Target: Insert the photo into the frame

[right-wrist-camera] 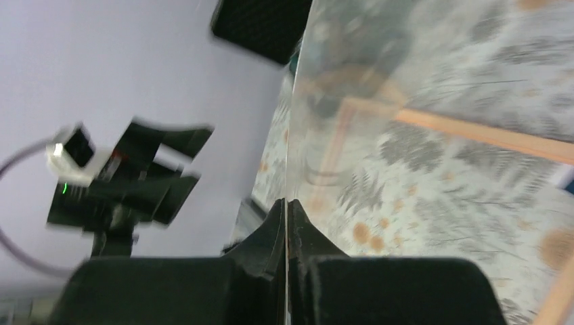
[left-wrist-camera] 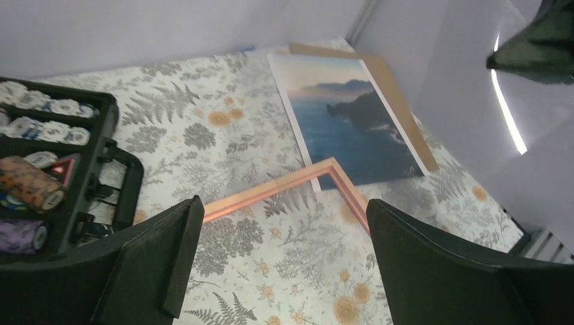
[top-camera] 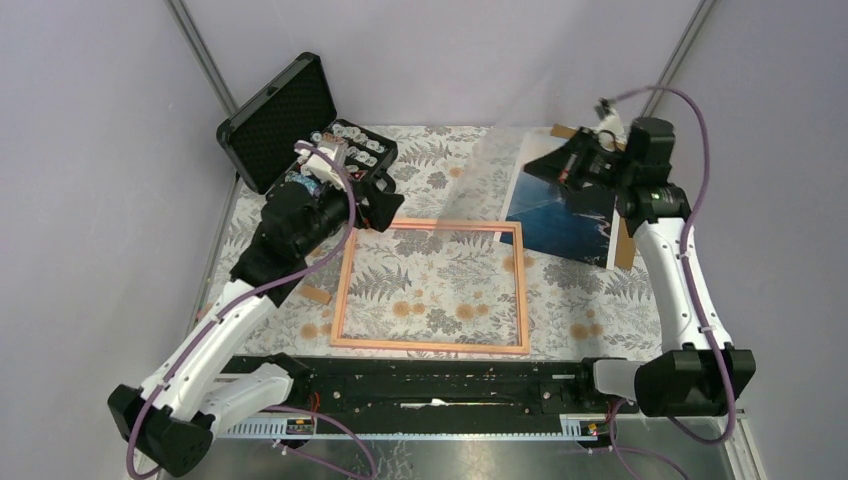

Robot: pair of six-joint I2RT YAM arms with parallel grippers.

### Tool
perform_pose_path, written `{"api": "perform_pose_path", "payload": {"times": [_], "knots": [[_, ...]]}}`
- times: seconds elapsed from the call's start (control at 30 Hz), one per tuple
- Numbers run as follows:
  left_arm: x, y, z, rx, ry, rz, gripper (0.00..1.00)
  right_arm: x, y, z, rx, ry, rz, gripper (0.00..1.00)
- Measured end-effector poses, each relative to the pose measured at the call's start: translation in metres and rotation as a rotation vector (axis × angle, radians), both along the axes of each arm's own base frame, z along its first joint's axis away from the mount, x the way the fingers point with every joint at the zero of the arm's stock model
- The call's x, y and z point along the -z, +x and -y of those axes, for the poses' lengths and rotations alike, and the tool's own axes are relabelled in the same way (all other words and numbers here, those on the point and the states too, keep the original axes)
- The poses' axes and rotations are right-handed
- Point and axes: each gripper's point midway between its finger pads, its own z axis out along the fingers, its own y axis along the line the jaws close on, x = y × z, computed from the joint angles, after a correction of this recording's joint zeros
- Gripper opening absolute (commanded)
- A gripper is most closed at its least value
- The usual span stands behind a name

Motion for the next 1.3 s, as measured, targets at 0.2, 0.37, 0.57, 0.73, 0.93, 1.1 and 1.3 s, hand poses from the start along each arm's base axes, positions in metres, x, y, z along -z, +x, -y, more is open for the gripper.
{"api": "perform_pose_path", "payload": {"times": [0.2,0.37,0.57,0.73,0.93,1.1,1.3], "knots": [[-0.046,-0.018,-0.025,-0.078,-0.068,0.101,0.99,-0.044,-0.071,-0.105,-0.422,-0.049,0.076,0.02],[-0.117,-0.047,-0.042,-0.087,-0.187,0.24,0.99,-0.038,-0.129,-0.136,-0.667,-0.022,0.015,0.06],[-0.151,-0.065,-0.053,-0.095,-0.254,0.32,0.99,-0.002,-0.142,-0.134,-0.744,-0.003,-0.073,0.0],[-0.136,-0.049,-0.045,-0.099,-0.227,0.269,0.99,0.076,-0.124,-0.134,-0.742,0.013,-0.281,0.08],[-0.112,-0.03,-0.035,-0.102,-0.178,0.194,0.99,0.184,-0.081,-0.109,-0.631,0.044,-0.605,0.22],[-0.096,-0.022,-0.031,-0.104,-0.147,0.168,0.99,0.212,-0.053,-0.094,-0.55,0.035,-0.649,0.5],[-0.067,-0.016,-0.031,-0.118,-0.108,0.128,0.99,0.224,-0.033,-0.09,-0.422,0.022,-0.631,0.56]]}}
